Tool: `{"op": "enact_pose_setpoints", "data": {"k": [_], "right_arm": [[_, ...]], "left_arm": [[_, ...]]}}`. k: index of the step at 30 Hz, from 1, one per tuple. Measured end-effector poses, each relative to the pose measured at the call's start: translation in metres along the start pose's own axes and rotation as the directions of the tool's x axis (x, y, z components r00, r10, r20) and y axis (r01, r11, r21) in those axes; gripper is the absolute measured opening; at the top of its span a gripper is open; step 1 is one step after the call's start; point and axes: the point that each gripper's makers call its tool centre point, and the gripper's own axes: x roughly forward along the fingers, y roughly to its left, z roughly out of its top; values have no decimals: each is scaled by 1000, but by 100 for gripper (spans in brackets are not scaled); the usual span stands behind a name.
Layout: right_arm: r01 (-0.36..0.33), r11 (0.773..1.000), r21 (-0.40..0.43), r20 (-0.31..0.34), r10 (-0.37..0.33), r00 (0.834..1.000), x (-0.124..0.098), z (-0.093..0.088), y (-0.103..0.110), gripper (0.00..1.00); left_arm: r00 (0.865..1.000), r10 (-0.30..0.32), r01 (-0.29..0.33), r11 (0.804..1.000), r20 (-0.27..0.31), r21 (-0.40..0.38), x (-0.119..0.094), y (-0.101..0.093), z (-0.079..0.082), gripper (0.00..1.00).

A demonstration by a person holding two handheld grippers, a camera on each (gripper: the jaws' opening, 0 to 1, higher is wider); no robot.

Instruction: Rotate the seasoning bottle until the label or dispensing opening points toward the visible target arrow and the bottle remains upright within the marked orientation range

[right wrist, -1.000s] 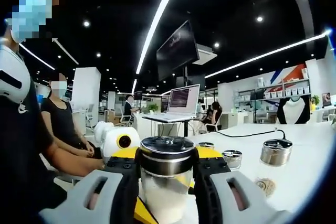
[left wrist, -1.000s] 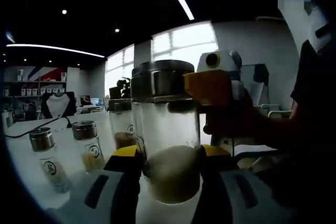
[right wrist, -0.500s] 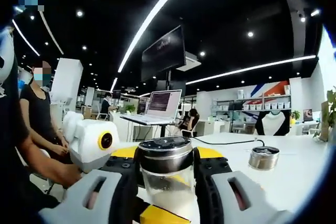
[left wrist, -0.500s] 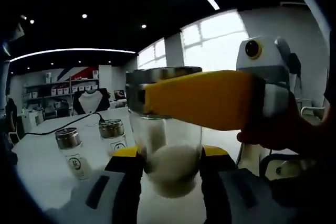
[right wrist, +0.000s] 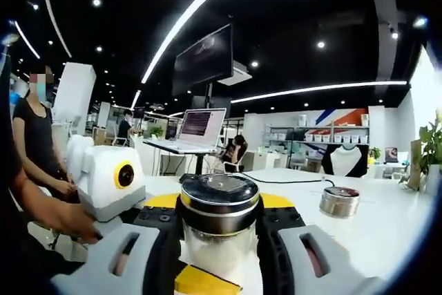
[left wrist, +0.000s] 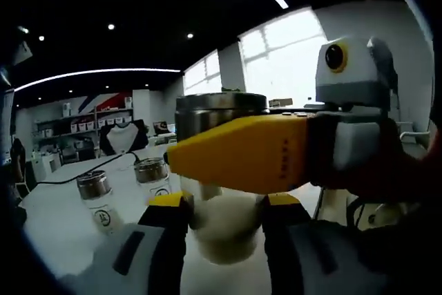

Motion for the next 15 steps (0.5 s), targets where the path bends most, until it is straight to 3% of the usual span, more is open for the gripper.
{"op": "enact_pose_setpoints", "data": {"k": [1,4,6,9,13,15], "right_arm": [[-48,998,26,6,48,999,-3,0,4,40],[-121,992,21,41,120,992,-8,5,12,40],[-189,976,109,92,180,979,-14,11,16,40],[-243,956,167,131,223,966,-19,15,16,40],[-243,955,169,122,224,967,-19,14,16,40],[-226,965,135,112,212,971,-16,12,17,40]], "left_arm": [[999,-48,48,998,-1,-50,-2,-4,0,44],[991,-130,130,991,20,-8,-6,-13,4,44],[982,-181,182,983,55,-12,-10,-20,9,44],[962,-254,259,965,102,-39,-13,-27,15,45],[962,-256,263,963,96,-68,-9,-26,13,44],[977,-201,206,976,69,-71,-6,-23,11,44]]}}
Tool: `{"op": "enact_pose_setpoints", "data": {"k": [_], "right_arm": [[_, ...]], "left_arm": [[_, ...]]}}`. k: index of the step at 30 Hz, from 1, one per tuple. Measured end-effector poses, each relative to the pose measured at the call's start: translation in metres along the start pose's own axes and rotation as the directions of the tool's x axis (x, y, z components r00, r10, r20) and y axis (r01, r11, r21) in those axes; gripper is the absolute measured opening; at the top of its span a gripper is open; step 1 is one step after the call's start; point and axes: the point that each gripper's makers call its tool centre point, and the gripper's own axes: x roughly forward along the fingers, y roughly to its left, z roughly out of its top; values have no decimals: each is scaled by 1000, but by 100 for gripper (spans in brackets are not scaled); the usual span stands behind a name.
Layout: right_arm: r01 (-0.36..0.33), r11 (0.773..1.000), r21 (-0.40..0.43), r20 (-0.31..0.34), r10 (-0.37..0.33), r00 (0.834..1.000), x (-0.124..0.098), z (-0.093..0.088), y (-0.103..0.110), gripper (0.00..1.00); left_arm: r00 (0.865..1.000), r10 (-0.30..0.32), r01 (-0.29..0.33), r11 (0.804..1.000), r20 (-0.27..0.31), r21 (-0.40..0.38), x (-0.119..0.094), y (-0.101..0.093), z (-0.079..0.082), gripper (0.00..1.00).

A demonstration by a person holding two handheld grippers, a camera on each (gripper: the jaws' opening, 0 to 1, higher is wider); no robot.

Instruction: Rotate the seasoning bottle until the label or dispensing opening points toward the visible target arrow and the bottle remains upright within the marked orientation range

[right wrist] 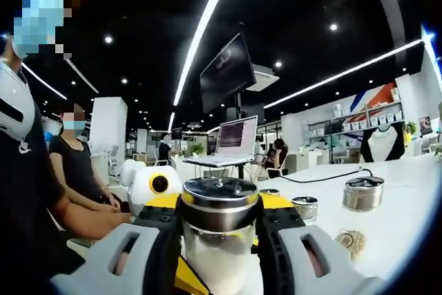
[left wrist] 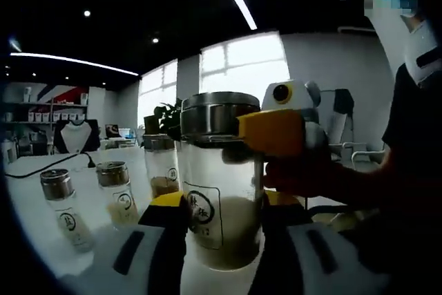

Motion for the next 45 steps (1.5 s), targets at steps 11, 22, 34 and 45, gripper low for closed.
{"op": "enact_pose_setpoints", "data": {"k": [11,22,34,45], "right_arm": [[259,962,-82,5,-260,966,12,-8,-20,39],[173,981,-86,-46,-178,983,8,-10,-20,38],[-72,996,-42,3,72,997,-3,1,3,38],[173,981,-90,-29,-176,984,5,-11,-25,38]], "left_arm": [[917,396,-389,914,-44,117,-10,39,-2,43],[983,183,-181,980,-23,79,-7,25,1,44],[995,-75,73,997,66,39,-6,-1,9,44],[937,346,-332,926,-53,181,-5,39,-2,42]]}}
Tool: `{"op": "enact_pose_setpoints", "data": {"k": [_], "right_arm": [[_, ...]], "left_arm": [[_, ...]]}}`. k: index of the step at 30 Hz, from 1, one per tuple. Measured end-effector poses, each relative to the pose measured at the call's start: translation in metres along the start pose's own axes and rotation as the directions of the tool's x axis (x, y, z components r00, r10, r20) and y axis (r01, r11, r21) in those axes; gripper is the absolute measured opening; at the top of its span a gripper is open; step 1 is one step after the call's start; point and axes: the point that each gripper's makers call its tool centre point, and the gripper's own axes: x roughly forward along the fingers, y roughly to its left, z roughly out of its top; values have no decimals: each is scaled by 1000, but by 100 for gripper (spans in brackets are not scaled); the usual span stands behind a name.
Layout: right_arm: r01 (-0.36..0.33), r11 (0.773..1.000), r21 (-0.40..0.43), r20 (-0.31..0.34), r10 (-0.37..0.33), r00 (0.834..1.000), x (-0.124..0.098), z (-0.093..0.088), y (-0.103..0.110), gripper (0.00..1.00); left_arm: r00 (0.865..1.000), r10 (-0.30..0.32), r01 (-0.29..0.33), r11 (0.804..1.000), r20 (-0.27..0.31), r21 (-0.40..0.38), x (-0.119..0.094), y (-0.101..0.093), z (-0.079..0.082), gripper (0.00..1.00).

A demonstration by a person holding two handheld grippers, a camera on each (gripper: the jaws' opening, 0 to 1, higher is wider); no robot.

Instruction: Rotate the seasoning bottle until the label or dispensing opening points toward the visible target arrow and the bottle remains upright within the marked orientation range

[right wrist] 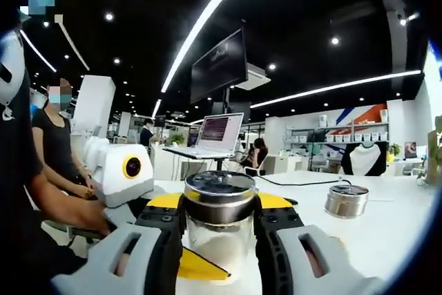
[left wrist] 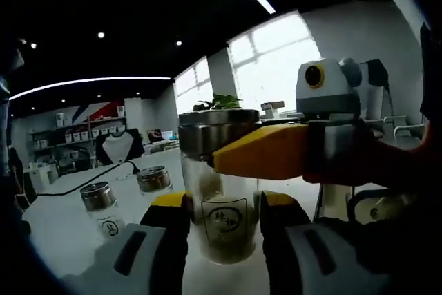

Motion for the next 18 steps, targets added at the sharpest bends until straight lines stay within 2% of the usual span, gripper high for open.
{"op": "enact_pose_setpoints", "data": {"k": [2,5,8,10,13,15,16,18], "right_arm": [[50,999,13,12,-50,999,2,-1,-2,39],[98,995,25,-15,-97,995,6,-6,-5,40],[114,993,19,-41,-113,993,9,-12,-7,40],[88,996,26,-45,-87,995,8,-11,-6,40],[37,998,59,-40,-35,999,6,-8,-5,40],[3,997,77,-31,-1,1000,3,-5,-5,39],[-28,997,67,-22,29,999,1,-2,-3,39],[-65,996,53,-8,65,998,-1,3,1,39]], "left_arm": [[999,32,-32,999,-6,14,-1,0,0,42],[995,89,-87,995,-37,47,-2,3,-4,42],[994,93,-89,993,-49,83,-1,2,-7,42],[998,58,-57,997,-30,50,-3,2,-7,42],[999,-45,45,999,15,25,-4,-6,1,43],[994,-101,101,995,41,4,-6,-9,5,43],[988,-132,134,991,74,-18,-7,-11,10,43],[980,-176,181,982,95,-53,-8,-14,12,43]]}}
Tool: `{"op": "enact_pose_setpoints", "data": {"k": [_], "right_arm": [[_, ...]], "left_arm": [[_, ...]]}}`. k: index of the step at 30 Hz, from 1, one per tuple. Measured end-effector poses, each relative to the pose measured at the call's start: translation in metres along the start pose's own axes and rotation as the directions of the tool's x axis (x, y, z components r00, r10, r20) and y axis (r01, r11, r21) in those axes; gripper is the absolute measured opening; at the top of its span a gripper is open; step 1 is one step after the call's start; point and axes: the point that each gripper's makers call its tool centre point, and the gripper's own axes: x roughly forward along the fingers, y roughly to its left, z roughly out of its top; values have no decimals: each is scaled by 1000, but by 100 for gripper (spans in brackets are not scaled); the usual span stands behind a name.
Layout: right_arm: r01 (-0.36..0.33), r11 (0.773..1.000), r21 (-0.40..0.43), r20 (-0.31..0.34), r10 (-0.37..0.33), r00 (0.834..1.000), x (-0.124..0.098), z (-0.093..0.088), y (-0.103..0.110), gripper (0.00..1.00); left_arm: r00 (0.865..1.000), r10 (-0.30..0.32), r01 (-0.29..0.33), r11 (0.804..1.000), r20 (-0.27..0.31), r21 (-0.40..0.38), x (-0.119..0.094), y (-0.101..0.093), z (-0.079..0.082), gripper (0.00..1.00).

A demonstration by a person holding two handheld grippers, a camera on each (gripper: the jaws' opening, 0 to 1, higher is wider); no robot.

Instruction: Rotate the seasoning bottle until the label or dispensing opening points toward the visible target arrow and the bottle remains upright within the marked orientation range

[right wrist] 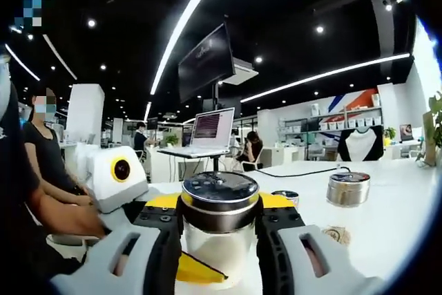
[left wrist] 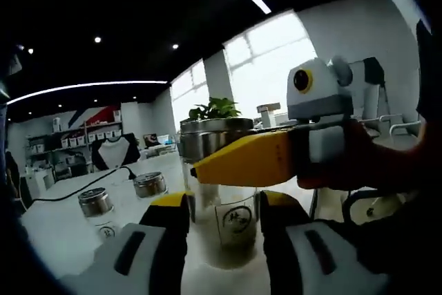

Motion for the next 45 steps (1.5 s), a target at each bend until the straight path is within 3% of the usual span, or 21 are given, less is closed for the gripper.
{"op": "enact_pose_setpoints", "data": {"k": [2,4,7,9,14,16,17,18,22,25,29,31,35,38,40,42,43,45], "right_arm": [[-41,999,-1,20,41,999,-3,7,4,39],[-84,996,24,52,82,995,-4,13,7,39],[-104,994,41,54,102,993,-4,12,7,39],[-108,993,39,52,106,993,-4,9,8,39],[-61,998,27,34,60,998,-1,4,4,40],[-15,999,42,22,14,1000,1,2,-2,39],[-3,999,49,21,2,1000,1,2,-4,39],[40,996,77,17,-42,999,2,1,-9,40],[144,985,99,21,-147,989,8,-6,-15,41],[150,985,90,-3,-150,989,10,-11,-13,40],[116,992,52,-19,-115,993,8,-8,-14,39],[92,995,44,-24,-91,996,7,-5,-15,39],[30,999,37,-14,-29,999,3,-1,-13,39],[-12,999,46,-6,12,1000,0,0,-11,39],[-24,998,58,6,24,1000,-1,1,-10,39],[-35,998,56,7,34,999,0,1,-8,39],[-37,998,41,7,37,999,0,1,-7,39],[-45,998,39,16,44,999,-2,2,-7,39]], "left_arm": [[998,-56,56,998,14,-39,0,-5,2,42],[995,-95,94,994,-7,-53,-1,-9,-3,43],[995,-91,91,996,-30,7,1,-12,-7,44],[996,-85,85,996,-37,-2,3,-13,-9,44],[997,69,-69,998,-46,9,1,6,-9,41],[983,168,-161,983,-70,90,0,15,-10,41],[980,183,-176,980,-72,97,0,16,-10,41],[969,235,-225,968,-81,113,-2,21,-11,41],[956,278,-264,954,-95,142,-2,23,-14,41],[958,264,-252,961,-110,111,-3,24,-20,41],[982,174,-172,984,-77,38,-2,18,-16,41],[989,129,-125,990,-72,59,0,15,-15,41],[995,78,-73,994,-68,84,1,8,-14,42],[998,29,-27,999,-61,34,2,2,-16,42],[992,-19,21,1000,-126,19,4,-6,-30,44],[990,-11,19,998,-139,58,7,-9,-34,45],[992,23,-13,997,-128,78,7,-7,-31,45],[993,22,-15,998,-113,63,6,-6,-28,44]]}}
